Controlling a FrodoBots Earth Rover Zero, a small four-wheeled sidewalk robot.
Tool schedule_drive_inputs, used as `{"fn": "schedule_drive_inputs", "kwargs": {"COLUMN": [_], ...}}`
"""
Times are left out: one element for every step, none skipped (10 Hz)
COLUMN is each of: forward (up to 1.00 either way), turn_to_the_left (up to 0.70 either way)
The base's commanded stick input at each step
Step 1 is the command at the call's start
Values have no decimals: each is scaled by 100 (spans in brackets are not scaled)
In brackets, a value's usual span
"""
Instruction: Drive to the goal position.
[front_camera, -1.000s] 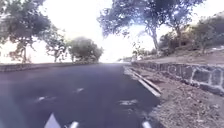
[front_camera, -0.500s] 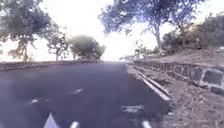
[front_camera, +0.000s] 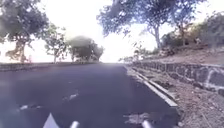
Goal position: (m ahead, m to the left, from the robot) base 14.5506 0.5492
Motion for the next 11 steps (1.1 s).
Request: {"fn": "schedule_drive_inputs", "kwargs": {"forward": [50,50,50,50,50,50,50,50,50,50,50], "turn_to_the_left": [0,0,0,0,0,0,0,0,0,0,0]}}
